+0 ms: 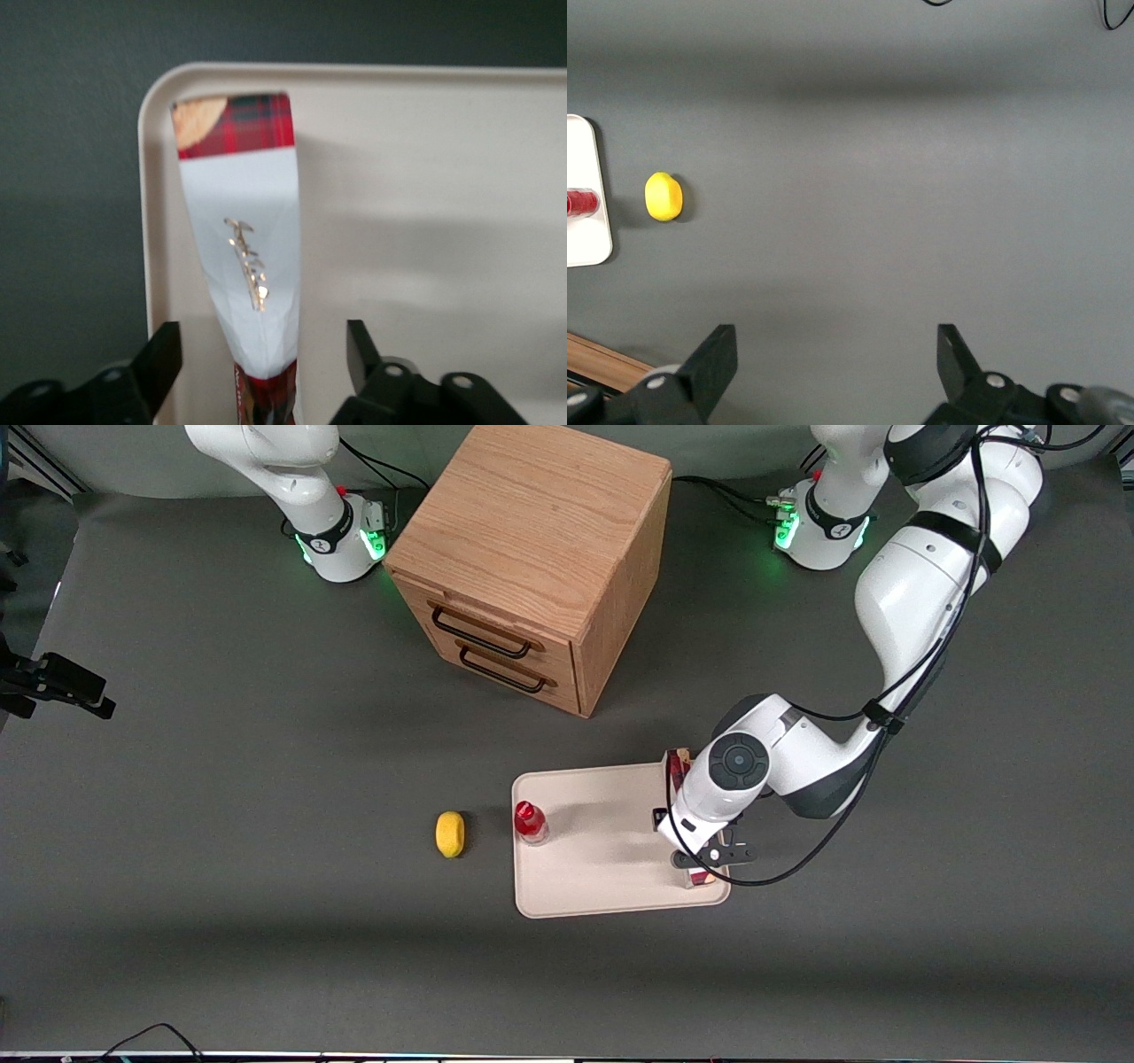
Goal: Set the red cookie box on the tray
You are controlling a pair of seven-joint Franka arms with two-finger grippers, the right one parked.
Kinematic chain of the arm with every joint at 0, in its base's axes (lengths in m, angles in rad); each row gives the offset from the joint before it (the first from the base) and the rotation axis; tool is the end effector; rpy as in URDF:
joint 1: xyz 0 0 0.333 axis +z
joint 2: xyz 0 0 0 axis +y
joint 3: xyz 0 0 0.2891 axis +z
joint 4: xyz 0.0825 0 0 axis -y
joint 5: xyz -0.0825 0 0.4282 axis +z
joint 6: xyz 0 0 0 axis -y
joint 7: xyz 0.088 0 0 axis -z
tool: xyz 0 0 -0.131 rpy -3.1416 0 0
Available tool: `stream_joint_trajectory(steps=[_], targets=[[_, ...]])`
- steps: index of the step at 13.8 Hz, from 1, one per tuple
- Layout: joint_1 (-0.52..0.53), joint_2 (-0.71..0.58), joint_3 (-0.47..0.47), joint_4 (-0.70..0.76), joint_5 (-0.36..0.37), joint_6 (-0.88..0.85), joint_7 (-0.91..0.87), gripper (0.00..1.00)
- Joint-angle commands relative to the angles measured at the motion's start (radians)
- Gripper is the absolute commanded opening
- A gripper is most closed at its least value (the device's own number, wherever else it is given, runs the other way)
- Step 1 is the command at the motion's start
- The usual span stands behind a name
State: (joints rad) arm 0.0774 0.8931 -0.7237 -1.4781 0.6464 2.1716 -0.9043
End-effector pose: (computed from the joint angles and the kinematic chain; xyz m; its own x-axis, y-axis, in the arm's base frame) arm 0.6447 -0.3563 0.1716 0.9946 0.0995 0.0285 0.0983 -0.9943 0.0414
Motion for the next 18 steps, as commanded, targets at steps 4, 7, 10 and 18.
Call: stream_joint_trajectory(steps=[4, 7, 10, 18], targets=[[0.088, -0.052, -0.126, 0.027, 0.001, -0.143, 0.055, 1.0], [0.16, -0.156, -0.241, 0.044, -0.002, -0.402, 0.074, 1.0], [0.179, -0.406, -0.153, 0.061, -0.227, -0.541, 0.293, 1.0], [0.012, -0.856, 0.464, -0.175, -0.524, -0.548, 0.774, 1.0]])
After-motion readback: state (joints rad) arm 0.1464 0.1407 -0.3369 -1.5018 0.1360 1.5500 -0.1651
